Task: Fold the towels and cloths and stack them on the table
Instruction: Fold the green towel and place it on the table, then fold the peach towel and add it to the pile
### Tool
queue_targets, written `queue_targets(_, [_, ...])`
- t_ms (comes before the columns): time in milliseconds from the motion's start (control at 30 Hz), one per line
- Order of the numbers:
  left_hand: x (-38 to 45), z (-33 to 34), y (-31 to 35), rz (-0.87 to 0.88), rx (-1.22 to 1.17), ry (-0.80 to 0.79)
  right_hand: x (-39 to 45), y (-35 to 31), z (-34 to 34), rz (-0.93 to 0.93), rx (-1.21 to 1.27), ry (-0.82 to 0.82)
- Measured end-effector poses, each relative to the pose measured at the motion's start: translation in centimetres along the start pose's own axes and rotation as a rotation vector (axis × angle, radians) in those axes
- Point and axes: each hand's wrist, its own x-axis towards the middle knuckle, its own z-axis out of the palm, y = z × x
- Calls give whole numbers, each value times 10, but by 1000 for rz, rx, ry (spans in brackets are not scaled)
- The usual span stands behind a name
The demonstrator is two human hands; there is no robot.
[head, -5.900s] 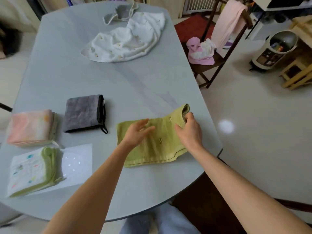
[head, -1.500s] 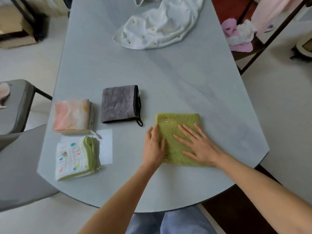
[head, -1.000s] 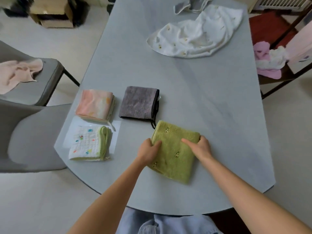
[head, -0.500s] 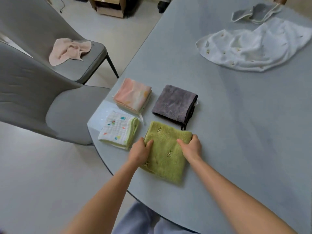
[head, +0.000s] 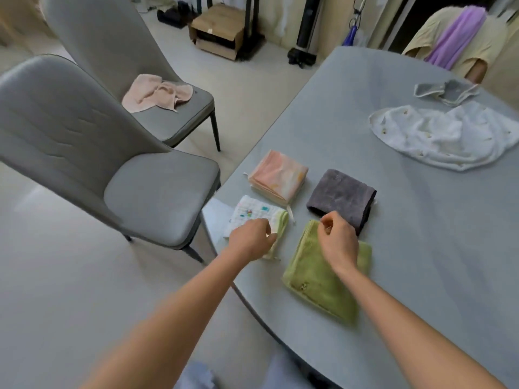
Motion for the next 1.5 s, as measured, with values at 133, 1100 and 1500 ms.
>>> queue_targets(133, [-29,-62,-74,12,-60,94,-29,-92,43,-121,72,-48])
queue_targets(1100, [-108,-467,-726,-674,-271,523,-100,-828,450,-1106,-138,-749])
queue_targets(1500, [53,-582,-909,-502,-104,180,-12,-952,629,-949,-532,-774])
